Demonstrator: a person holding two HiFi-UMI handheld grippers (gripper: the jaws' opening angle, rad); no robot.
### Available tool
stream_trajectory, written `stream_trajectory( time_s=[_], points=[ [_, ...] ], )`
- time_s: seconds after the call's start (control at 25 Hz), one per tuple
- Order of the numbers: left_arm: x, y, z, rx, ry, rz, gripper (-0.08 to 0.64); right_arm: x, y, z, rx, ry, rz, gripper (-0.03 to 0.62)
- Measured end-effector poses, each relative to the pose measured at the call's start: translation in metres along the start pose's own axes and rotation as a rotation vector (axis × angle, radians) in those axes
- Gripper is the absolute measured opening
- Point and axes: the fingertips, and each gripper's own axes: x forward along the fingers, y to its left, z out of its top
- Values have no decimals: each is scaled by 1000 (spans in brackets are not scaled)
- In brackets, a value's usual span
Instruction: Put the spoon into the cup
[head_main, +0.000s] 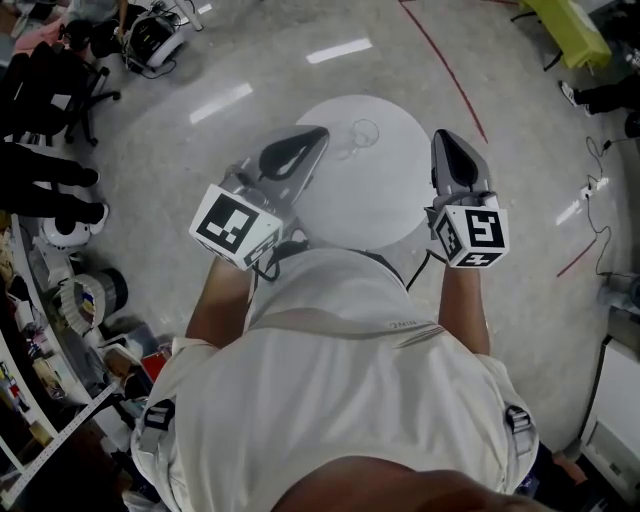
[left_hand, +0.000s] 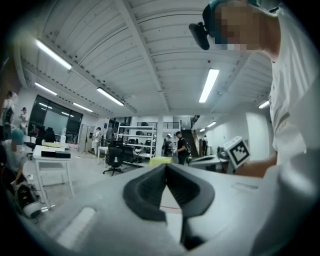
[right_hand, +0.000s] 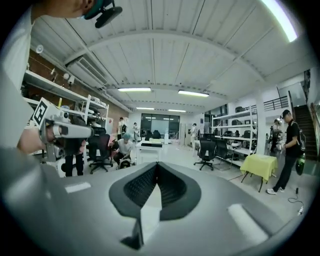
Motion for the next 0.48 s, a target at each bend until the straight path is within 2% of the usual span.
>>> stream_trajectory(
  time_s=[0.2,0.48],
  points=[
    [-2,-16,16,28,-24,0,2,-37,1,41,13,-105,10,6],
    [-6,-34,24,49,-36,-4,2,-55,9,54,-15,-125,37,6]
  ],
)
